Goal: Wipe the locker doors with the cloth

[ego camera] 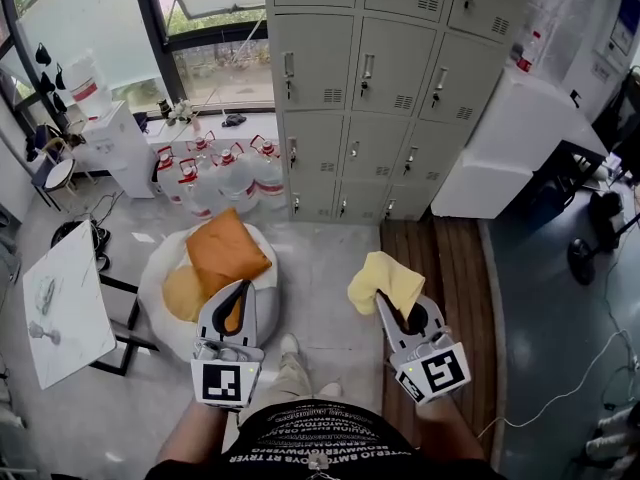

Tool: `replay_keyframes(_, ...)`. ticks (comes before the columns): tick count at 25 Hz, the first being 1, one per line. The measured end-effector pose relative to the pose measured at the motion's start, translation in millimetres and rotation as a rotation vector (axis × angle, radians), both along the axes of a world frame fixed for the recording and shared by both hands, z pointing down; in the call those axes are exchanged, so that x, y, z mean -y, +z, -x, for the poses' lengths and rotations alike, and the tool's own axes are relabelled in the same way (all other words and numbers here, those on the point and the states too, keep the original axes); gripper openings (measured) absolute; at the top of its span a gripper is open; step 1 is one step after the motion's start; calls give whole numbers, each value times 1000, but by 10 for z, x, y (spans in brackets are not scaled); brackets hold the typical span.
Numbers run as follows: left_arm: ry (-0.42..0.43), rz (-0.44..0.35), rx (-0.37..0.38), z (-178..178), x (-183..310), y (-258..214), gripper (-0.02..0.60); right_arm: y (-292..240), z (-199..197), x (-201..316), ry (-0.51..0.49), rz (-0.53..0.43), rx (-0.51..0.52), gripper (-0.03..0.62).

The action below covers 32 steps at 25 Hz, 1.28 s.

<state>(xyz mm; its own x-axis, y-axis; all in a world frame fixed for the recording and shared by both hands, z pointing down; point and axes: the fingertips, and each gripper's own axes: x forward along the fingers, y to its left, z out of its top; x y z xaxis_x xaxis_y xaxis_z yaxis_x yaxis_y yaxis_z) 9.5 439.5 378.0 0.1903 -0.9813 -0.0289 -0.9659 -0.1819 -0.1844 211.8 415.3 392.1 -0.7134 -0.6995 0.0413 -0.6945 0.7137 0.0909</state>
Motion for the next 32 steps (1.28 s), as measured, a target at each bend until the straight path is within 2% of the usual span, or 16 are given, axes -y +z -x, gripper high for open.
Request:
replay_keyframes(3,16,5,-25,87,86,22,5,-6,109,108,-10,6,20,40)
replay_keyframes(8,47,8,-11,230,390,81,5,32,295,395,8,3,-1,40)
replay_keyframes(16,117,41,-49,405,1152,174,5,158,503,988,49,72,22,40)
replay_keyframes(22,148,62,-32,602,1596,306,5,277,756,1416,52,145,69,40)
replay_keyframes(25,150,74,-39,738,1765,341,5,280,900,1577,60,140,73,40)
replay_keyframes(30,185,93,-107,858,1973,330,6,308,1132,1731,52,137,62,40)
replay_keyframes(32,205,107,-100,843,2038,352,6,324,1180,1772,54,145,61,40)
